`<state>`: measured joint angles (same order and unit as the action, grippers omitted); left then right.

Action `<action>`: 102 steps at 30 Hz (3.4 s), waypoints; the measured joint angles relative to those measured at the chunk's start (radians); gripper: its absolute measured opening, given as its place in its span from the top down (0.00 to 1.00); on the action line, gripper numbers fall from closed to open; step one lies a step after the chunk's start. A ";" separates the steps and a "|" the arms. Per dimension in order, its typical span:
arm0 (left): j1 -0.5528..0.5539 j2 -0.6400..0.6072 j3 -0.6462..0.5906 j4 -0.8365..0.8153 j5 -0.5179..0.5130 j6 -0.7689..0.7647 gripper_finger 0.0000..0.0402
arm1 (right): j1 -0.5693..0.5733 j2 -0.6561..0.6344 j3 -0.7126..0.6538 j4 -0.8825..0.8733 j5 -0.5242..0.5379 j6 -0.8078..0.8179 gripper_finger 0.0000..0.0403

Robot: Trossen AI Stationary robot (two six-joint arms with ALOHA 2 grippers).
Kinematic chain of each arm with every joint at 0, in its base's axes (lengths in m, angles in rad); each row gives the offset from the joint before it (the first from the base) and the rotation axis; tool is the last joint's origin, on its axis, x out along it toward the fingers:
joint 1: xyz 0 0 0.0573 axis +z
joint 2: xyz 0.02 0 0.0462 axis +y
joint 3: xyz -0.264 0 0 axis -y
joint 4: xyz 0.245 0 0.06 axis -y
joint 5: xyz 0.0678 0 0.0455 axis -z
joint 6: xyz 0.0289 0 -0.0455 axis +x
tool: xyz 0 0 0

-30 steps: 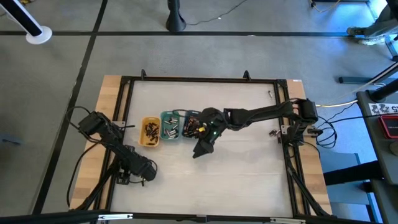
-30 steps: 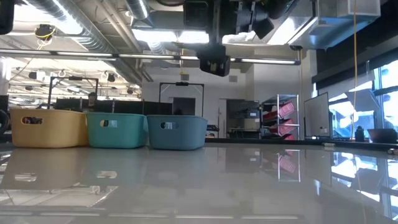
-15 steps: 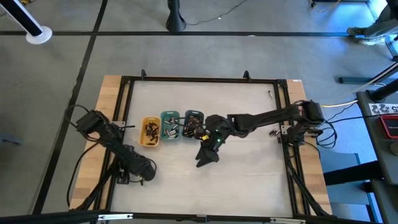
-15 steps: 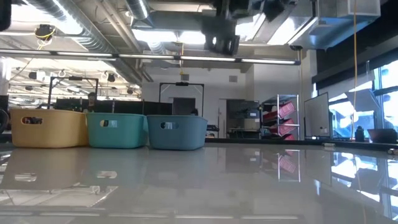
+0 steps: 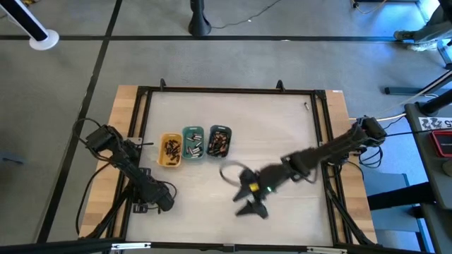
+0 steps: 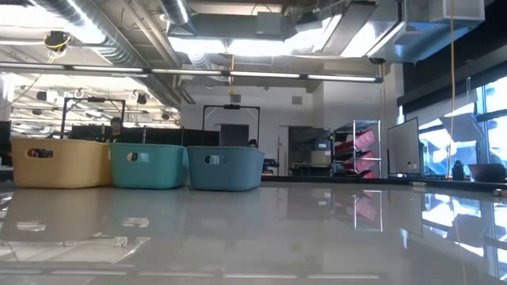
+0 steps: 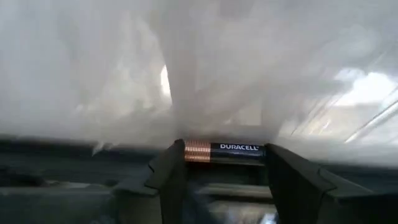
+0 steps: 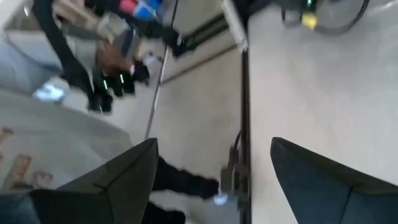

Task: Sort batteries
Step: Put the small black battery into the yellow bin

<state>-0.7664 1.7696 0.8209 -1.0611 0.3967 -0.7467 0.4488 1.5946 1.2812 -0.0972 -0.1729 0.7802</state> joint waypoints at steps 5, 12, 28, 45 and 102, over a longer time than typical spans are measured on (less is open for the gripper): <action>0.027 -0.117 0.087 0.059 -0.069 -0.177 0.56 | 0.134 -0.017 0.000 -0.058 0.106 0.015 0.23; 0.059 -0.314 0.227 0.067 -0.421 -0.541 0.54 | 0.381 -0.017 0.000 -0.064 0.353 0.142 0.23; 0.342 -0.509 0.248 -0.192 -0.692 -0.910 0.54 | 0.621 -0.018 0.000 -0.066 0.847 0.311 0.23; 0.931 -0.509 -0.046 0.048 -0.440 -0.080 0.43 | 0.184 -0.348 0.001 -0.465 0.844 0.205 0.23; 1.216 -0.705 0.058 0.795 -0.436 0.328 0.32 | -1.500 0.170 0.001 -0.999 0.234 -0.695 0.23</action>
<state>0.4492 1.0647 0.8786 -0.2656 -0.0390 -0.4188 -1.0509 1.7645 1.2819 -1.0958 0.0614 0.0851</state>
